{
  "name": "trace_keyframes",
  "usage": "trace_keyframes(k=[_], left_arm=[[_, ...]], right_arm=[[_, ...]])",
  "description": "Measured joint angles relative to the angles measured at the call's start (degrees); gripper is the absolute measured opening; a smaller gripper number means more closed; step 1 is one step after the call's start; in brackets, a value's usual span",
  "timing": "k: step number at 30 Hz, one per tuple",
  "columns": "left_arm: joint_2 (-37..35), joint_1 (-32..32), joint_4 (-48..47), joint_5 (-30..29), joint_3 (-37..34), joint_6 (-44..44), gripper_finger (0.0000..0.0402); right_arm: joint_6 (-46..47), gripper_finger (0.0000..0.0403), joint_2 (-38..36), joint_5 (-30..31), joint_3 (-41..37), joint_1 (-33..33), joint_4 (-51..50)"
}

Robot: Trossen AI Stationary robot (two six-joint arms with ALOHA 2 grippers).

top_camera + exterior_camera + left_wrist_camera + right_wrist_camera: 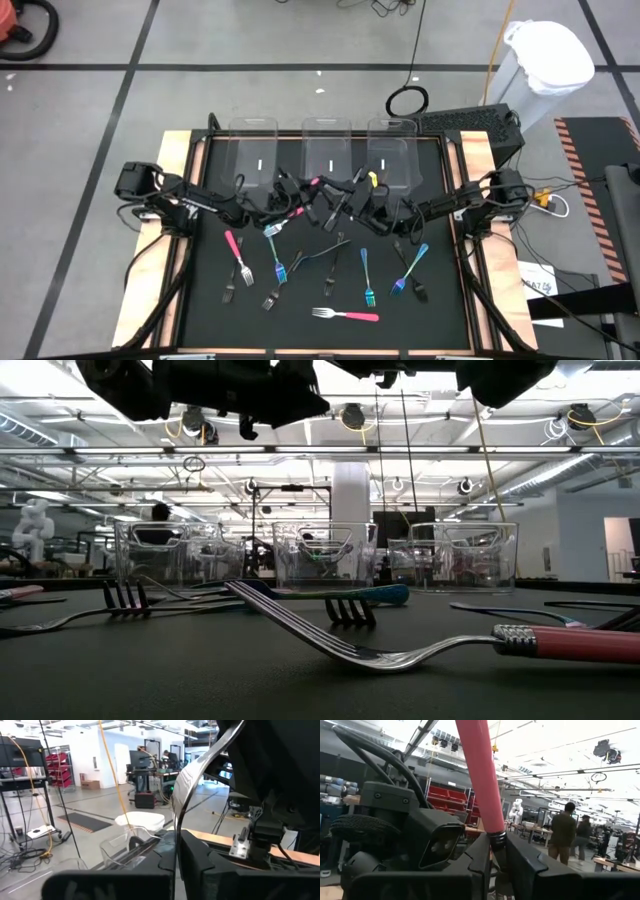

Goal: Sort silverware by color (type)
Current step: Put the pink fork into the right transparent bin

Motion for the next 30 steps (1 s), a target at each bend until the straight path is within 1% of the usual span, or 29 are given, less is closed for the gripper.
trace_keyframes(k=[3, 6, 9, 14, 17, 19, 22, 25, 27, 30], left_arm=[[0.0, 0.0, -0.4, 0.0, 0.0, 0.2, 0.0009], [0.0, 0.0, -1.4, 0.7, 0.0, 0.7, 0.0009], [0.1, -0.3, -3.4, 2.6, 0.1, 1.5, 0.0008], [-0.1, -0.2, -4.1, 5.6, 0.1, -0.1, 0.0003], [-0.7, -0.2, -4.9, 7.5, 0.0, -0.5, 0.0002], [-2.1, 0.0, -7.5, 8.6, 0.0, -1.7, 0.0001], [-4.9, 0.8, -11.2, 12.4, 0.0, -4.0, 0.0001], [-7.6, 2.2, -15.3, 18.2, 0.0, -7.2, 0.0001], [-9.3, 3.3, -18.8, 22.0, 0.0, -9.2, 0.0001], [-10.4, 5.0, -21.2, 27.4, 0.0, -11.0, 0.0001]], right_arm=[[0.2, 0.0053, 0.0, 0.1, 0.0, 0.0, -0.2], [0.3, 0.0074, 0.0, 0.6, 0.0, 0.2, -0.8], [0.4, 0.0111, 0.0, 2.2, 0.0, 0.5, -2.4], [1.1, 0.0188, -1.7, 4.5, 0.0, 1.6, -6.1], [1.0, 0.0226, -3.6, 4.9, 0.0, 2.7, -10.4], [0.9, 0.0244, -5.4, 4.9, 0.0, 3.4, -14.8], [0.9, 0.0259, -8.4, 4.8, 0.0, 4.7, -21.3], [0.8, 0.0264, -11.5, 4.4, 0.0, 6.0, -25.8], [1.7, 0.0265, -13.0, 2.5, 0.0, 6.4, -27.2], [3.7, 0.0265, -14.5, -2.0, 0.0, 6.8, -28.7]])
